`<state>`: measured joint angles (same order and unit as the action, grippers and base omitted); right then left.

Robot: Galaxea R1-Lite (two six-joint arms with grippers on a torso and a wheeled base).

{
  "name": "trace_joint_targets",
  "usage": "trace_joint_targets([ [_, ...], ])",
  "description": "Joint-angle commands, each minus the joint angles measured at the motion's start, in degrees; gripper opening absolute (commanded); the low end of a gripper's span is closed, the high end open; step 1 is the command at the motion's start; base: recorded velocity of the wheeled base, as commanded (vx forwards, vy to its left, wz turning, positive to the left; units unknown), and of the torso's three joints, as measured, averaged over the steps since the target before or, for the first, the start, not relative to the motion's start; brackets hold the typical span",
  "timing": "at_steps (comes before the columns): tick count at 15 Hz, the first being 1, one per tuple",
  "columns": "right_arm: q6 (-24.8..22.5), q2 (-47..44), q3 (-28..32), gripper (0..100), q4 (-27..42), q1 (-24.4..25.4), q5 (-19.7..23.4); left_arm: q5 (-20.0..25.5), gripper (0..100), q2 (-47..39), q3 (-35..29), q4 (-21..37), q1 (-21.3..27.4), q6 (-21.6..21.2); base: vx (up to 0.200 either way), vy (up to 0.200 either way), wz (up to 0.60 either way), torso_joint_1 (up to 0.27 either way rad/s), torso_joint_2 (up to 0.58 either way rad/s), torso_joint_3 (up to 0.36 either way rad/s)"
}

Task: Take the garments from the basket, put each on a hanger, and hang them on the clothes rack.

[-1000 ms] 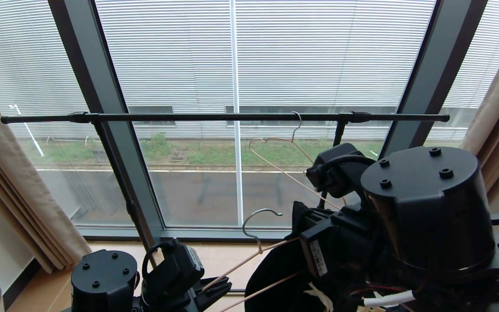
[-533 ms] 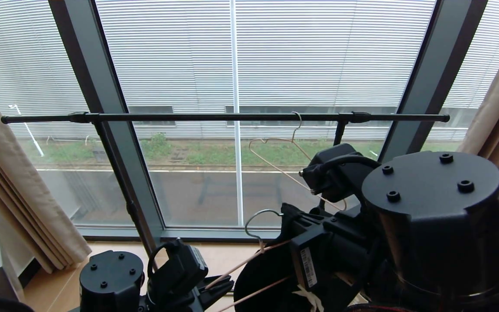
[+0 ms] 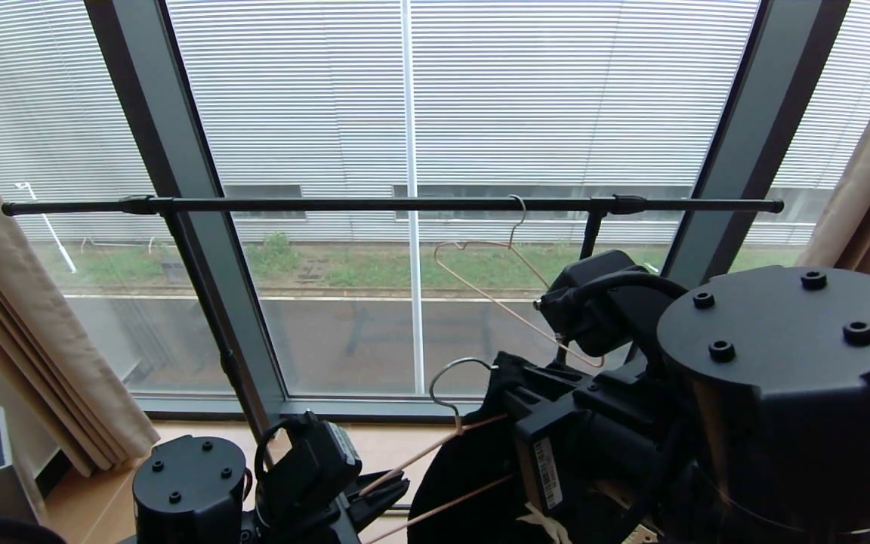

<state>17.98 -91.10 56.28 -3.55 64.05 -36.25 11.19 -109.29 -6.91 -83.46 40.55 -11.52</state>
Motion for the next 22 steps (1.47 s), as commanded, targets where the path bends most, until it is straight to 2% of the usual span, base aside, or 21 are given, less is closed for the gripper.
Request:
trace_joint_targets([
  [1,-0.1,0.4,0.1,100,0.0,-0.2,-0.1,-0.3,0,0.0,0.2,-0.5,0.1,0.0,0.000,0.000,0.00,0.000,0.00,0.000],
  [8,-0.1,0.5,0.1,100,0.0,-2.7,-0.1,-0.6,0,0.1,0.8,-2.9,0.9,0.0,0.000,0.000,0.00,0.000,0.00,0.000],
  [10,-1.0,2.9,-0.3,100,0.6,-4.6,0.1,-0.6,0,0.0,1.8,-3.9,0.9,0.0,0.000,0.000,0.00,0.000,0.00,0.000],
  [12,-8.1,8.1,-3.5,100,0.8,-7.8,4.3,-0.5,0,0.0,3.2,-5.0,0.9,-0.1,0.000,0.000,0.00,0.000,0.00,0.000],
  [14,-20.4,15.9,-6.4,100,1.2,-18.3,24.0,-0.5,0,0.0,4.2,-6.3,0.9,-0.1,0.000,0.000,0.00,0.000,0.00,0.000],
  [16,-33.7,16.6,-5.7,100,5.0,-30.3,38.1,-0.4,0,0.0,4.2,-6.4,0.9,-0.1,0.000,0.000,0.00,0.000,0.00,0.000],
  [17,-39.8,15.4,-4.9,100,6.9,-34.4,43.8,-0.4,0,0.0,4.2,-6.4,0.9,-0.1,0.000,0.000,0.00,0.000,0.00,0.000],
  [18,-48.0,13.2,-4.1,100,9.3,-39.2,51.9,-0.4,0,0.0,4.2,-6.4,0.9,-0.1,0.000,0.000,0.00,0.000,0.00,0.000],
  [19,-53.8,10.9,-3.1,100,11.2,-41.9,56.3,-0.4,0,0.0,4.2,-6.4,0.9,-0.1,0.000,0.000,0.00,0.000,0.00,0.000],
  [22,-69.0,2.4,3.0,100,21.8,-43.8,61.2,-0.3,0,0.0,4.4,-6.4,1.0,-0.1,0.000,0.000,0.00,0.000,0.00,0.000],
])
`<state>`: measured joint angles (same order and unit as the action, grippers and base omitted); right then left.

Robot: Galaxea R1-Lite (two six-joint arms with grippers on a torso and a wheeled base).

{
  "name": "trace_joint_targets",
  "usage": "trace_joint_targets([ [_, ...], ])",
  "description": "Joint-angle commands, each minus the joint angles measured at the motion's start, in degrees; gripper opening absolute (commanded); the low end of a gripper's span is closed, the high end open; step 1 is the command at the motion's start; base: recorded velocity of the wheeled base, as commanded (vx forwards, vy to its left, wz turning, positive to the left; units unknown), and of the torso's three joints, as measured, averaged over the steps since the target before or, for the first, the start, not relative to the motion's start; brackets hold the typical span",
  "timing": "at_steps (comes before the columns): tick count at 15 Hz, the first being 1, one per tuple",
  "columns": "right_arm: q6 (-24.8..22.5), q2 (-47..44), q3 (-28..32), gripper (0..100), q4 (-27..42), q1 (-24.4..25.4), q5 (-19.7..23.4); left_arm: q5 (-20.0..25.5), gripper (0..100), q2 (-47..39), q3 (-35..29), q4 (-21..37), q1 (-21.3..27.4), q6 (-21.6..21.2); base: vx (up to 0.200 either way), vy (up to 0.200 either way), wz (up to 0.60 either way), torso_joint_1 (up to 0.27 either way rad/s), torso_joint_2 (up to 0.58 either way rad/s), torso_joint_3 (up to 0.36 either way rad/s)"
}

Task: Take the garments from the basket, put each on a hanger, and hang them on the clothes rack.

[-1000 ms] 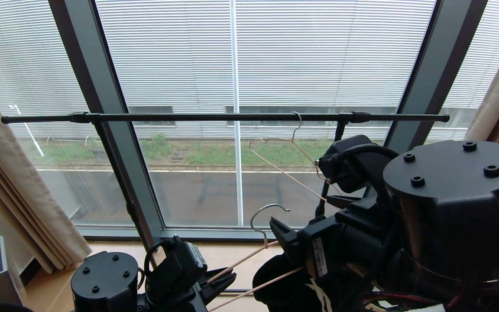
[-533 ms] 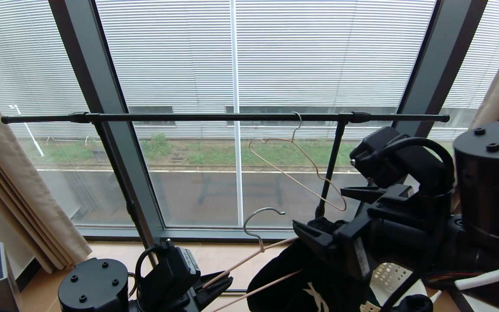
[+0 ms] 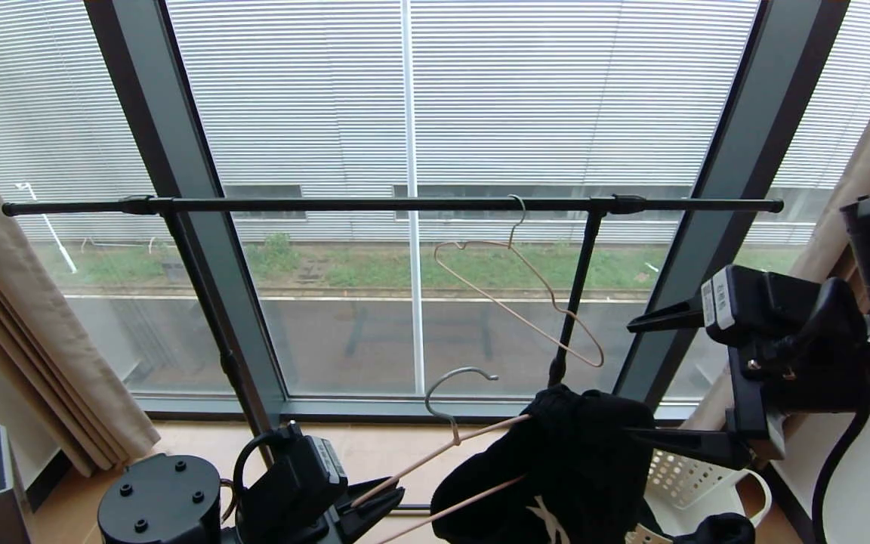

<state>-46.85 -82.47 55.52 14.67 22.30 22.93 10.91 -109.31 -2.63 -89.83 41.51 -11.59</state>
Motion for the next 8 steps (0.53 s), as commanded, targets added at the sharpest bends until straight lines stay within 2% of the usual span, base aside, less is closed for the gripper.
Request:
trace_joint_targets([
  [1,-9.1,-9.3,7.2,100,7.6,-2.9,4.4,0.0,0,0.0,0.0,0.0,0.1,-0.1,0.000,0.000,0.00,0.000,0.00,0.000],
  [2,-11.6,-11.4,10.1,100,10.1,-3.1,5.5,0.0,0,0.1,-0.1,0.0,0.1,-0.1,0.000,0.000,0.00,0.000,0.00,0.000],
  [4,-11.7,-14.2,14.2,100,12.8,-3.1,5.5,-0.1,0,0.0,0.1,-0.2,0.5,0.0,0.000,0.000,0.00,0.000,0.00,0.000],
  [8,-11.2,-19.0,17.3,100,12.7,-1.6,4.0,-0.1,0,0.0,0.1,-0.2,0.5,0.0,0.000,0.000,0.00,0.000,0.00,0.000],
])
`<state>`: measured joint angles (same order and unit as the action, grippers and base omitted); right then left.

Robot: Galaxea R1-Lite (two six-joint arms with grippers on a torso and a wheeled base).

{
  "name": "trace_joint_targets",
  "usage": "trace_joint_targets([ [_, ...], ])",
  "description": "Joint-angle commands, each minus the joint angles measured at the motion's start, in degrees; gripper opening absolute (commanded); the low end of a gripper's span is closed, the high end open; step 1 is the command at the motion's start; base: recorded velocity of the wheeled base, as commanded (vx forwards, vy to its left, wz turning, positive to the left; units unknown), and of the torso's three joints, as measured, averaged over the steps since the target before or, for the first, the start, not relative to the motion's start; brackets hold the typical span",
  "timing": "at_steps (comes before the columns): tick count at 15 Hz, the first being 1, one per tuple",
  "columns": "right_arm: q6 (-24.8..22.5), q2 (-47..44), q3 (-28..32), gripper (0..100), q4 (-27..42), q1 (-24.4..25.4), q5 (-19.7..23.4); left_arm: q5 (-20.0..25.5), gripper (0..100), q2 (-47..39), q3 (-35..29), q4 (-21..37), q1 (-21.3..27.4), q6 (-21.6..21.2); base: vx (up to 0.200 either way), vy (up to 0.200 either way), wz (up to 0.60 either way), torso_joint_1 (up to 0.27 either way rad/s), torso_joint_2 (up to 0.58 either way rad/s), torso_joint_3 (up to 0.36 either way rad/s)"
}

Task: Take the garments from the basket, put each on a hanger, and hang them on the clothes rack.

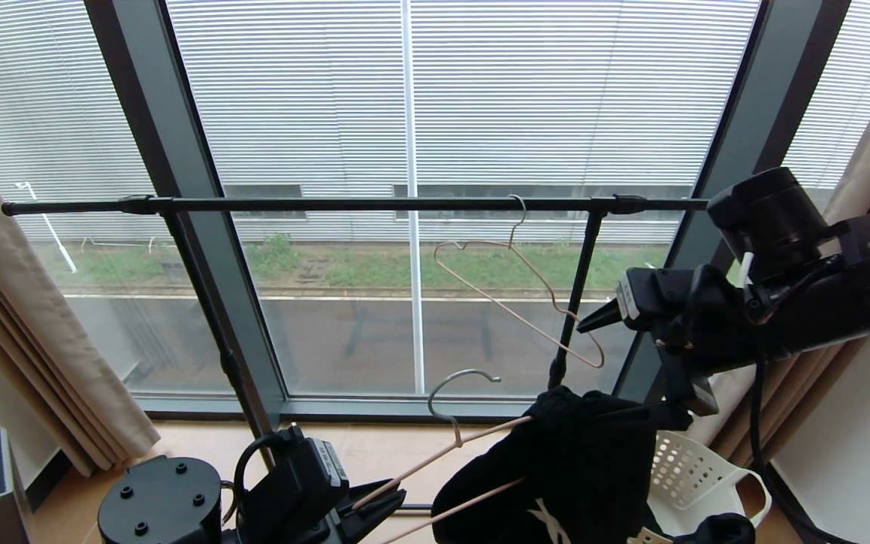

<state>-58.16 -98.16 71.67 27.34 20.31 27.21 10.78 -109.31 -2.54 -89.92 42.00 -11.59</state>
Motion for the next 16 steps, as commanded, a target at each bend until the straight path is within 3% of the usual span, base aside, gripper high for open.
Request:
trace_joint_targets([
  [1,0.2,-4.3,1.7,100,0.0,0.4,-1.4,0.0,0,0.0,0.0,-0.1,0.1,0.0,0.000,0.000,0.00,0.000,0.00,0.000],
  [16,2.0,-6.9,3.4,100,2.0,6.6,-1.7,0.0,0,0.2,0.3,-0.1,0.3,0.0,0.000,0.000,0.00,0.000,0.00,0.000],
])
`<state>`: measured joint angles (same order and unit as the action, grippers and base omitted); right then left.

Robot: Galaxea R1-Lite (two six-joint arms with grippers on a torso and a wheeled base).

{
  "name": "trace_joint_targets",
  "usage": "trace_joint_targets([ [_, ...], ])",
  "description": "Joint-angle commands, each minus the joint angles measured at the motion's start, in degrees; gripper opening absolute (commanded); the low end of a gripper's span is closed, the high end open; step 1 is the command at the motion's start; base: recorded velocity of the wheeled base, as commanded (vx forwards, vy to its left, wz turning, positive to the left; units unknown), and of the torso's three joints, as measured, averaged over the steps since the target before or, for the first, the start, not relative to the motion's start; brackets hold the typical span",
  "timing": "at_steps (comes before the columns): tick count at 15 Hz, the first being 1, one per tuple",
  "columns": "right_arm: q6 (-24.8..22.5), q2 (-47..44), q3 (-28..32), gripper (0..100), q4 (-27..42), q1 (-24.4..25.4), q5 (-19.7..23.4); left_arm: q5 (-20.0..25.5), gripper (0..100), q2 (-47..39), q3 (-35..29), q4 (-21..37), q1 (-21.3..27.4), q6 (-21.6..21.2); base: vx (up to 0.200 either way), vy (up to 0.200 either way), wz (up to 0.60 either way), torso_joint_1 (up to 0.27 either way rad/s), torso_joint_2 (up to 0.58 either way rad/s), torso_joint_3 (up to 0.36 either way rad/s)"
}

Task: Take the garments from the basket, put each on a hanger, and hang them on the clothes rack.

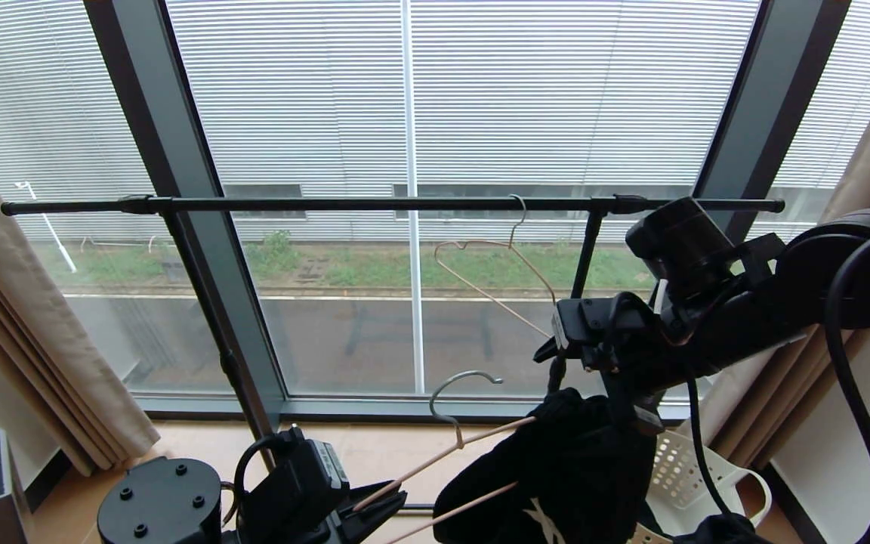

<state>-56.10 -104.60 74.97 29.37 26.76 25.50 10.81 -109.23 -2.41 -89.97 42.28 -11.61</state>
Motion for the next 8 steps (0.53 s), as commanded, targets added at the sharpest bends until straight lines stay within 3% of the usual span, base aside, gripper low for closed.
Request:
trace_joint_targets([
  [1,0.0,0.2,-0.4,100,0.3,0.1,-0.1,0.0,0,0.1,0.3,0.0,0.0,0.0,0.000,0.000,0.00,0.000,0.00,0.000],
  [4,0.0,3.4,-1.5,100,4.6,-1.8,-4.6,0.0,0,0.0,0.3,0.0,-0.2,0.0,0.000,0.000,0.00,0.000,0.00,0.000],
  [8,1.1,2.6,-0.6,100,4.4,-2.8,-7.7,0.0,0,-0.1,0.2,0.0,-0.1,0.0,0.000,0.000,0.00,0.000,0.00,0.000],
])
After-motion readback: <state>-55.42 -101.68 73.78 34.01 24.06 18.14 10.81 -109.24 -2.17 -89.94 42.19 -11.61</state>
